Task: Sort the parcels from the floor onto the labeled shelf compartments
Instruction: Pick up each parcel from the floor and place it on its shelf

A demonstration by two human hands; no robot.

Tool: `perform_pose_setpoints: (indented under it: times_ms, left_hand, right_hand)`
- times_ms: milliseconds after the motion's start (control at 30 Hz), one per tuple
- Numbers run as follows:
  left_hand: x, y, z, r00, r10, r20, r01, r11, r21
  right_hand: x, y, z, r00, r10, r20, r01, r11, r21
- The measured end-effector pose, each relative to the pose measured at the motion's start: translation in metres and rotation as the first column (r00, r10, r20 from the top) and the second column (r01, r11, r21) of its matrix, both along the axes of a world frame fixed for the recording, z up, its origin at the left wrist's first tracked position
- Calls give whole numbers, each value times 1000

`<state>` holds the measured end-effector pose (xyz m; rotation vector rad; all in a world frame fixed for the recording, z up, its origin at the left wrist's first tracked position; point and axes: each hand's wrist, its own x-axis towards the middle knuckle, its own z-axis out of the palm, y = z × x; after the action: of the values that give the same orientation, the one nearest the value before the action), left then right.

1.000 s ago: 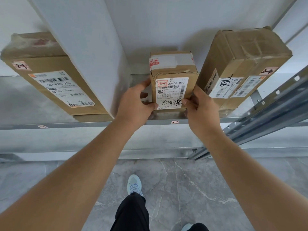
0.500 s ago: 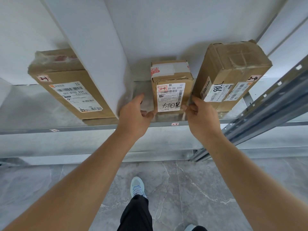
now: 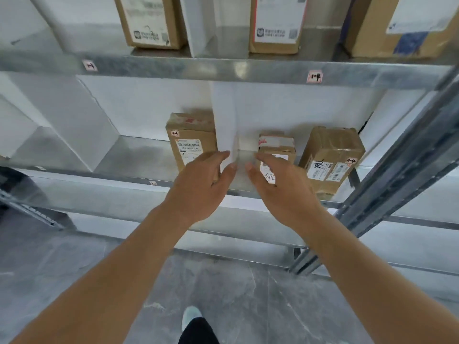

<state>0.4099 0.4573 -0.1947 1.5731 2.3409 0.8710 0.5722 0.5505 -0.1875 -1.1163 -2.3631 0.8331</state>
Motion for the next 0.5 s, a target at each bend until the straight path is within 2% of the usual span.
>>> perform_pose_setpoints:
  times_ms: [200,500]
  left_hand:
    - [-50,-76,81,985,73,-156,-53,990,128]
    - [-157,-236,180,948,241,-207,-183,947,264]
  right_hand:
    - [-48,-60,90,990,126,-66,-112,977,181]
    - [-178,-186,175,914,345,-216,-278,917,288]
